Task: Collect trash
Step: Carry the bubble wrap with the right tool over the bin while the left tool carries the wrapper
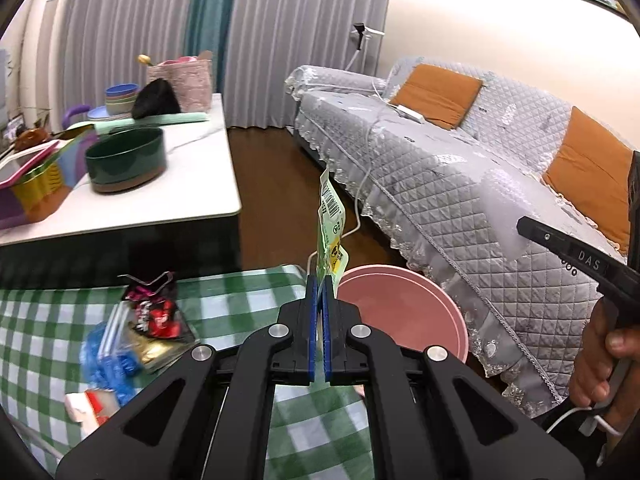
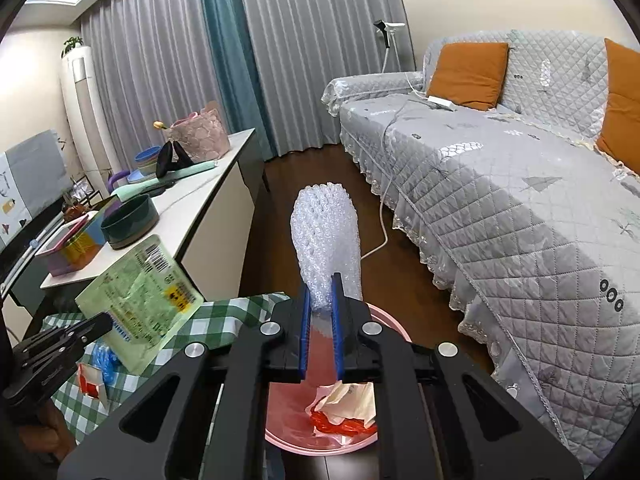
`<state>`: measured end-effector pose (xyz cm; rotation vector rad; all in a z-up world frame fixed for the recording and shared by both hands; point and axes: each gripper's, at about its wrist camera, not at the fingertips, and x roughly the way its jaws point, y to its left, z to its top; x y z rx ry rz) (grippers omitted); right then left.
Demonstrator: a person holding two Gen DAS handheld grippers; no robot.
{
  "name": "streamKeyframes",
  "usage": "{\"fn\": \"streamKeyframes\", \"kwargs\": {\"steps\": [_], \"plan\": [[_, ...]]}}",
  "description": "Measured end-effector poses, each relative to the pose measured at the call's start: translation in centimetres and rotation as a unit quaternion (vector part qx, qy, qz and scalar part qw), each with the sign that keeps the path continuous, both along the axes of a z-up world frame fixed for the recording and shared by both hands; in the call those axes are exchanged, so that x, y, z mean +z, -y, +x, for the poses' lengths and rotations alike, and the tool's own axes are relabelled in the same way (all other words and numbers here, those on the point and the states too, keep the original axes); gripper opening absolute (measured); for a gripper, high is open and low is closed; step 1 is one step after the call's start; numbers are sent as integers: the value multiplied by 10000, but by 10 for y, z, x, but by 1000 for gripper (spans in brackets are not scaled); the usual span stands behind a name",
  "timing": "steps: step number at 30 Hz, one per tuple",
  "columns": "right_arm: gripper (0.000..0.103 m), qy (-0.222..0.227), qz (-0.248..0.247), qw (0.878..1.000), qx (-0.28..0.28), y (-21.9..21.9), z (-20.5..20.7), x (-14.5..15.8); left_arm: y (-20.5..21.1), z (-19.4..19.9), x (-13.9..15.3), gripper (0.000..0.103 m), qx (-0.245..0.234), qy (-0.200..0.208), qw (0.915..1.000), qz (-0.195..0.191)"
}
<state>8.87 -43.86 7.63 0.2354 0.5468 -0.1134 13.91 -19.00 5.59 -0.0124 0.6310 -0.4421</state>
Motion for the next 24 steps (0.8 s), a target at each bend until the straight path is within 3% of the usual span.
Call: {"fn": "streamKeyframes", "kwargs": {"steps": [24], "plan": [[10,-211,-96,9997,-24,1,7,-9,52,18,-14,2,-456,-179,9987,134]]}}
